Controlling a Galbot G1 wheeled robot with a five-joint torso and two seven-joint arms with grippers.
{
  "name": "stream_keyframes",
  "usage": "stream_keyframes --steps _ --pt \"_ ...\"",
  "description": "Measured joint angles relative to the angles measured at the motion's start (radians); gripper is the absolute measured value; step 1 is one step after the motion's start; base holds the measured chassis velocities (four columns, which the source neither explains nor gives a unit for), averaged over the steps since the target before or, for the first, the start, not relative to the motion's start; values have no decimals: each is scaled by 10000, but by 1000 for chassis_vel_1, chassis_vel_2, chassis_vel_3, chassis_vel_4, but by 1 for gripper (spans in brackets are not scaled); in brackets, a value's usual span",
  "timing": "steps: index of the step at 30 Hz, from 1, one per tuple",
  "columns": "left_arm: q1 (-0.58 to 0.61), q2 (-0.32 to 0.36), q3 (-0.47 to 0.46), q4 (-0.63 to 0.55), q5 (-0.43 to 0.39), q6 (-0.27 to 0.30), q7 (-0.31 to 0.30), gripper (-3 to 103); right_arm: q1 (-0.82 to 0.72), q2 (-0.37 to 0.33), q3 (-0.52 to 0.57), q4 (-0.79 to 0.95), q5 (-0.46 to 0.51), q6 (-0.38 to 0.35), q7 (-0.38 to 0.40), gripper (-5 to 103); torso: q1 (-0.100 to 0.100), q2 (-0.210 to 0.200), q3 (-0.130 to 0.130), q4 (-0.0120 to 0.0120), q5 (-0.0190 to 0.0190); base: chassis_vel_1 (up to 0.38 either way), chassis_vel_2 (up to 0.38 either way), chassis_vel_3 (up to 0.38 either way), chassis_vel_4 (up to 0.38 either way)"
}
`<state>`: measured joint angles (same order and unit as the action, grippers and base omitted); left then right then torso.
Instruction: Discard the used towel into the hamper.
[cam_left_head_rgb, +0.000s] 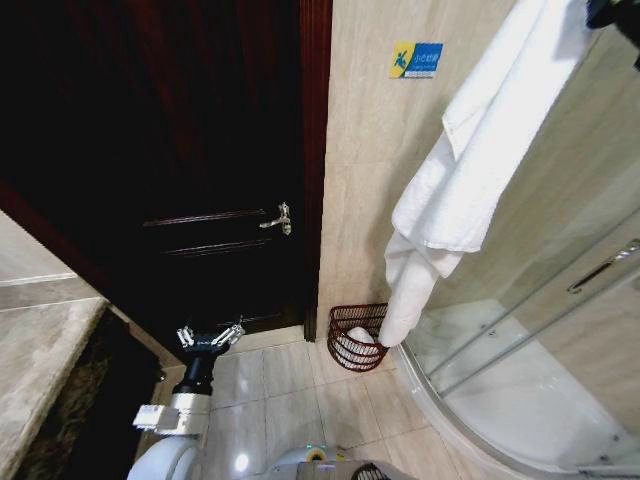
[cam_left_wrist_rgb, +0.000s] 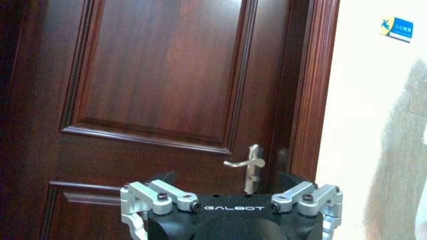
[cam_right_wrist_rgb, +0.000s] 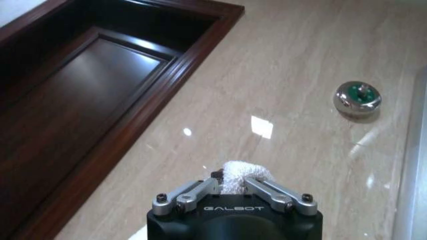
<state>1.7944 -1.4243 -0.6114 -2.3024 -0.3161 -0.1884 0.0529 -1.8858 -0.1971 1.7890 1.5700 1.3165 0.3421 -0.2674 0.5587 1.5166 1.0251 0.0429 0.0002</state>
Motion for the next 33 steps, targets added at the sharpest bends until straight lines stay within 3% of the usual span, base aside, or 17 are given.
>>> stream_keyframes --steps 12,19,33 --pt "0 0 0 0 0 0 0 100 -904 -322 366 -603 4 350 -80 2 0 0 0 1 -3 0 0 0 0" --pt "0 1 0 0 0 0 0 100 -1970 430 150 178 -26 584 -198 2 0 0 0 -1 6 0 0 0 0" --pt "0 0 1 0 0 0 0 100 -3593 838 -121 536 -319 943 -491 2 0 1 0 1 -1 0 0 0 0"
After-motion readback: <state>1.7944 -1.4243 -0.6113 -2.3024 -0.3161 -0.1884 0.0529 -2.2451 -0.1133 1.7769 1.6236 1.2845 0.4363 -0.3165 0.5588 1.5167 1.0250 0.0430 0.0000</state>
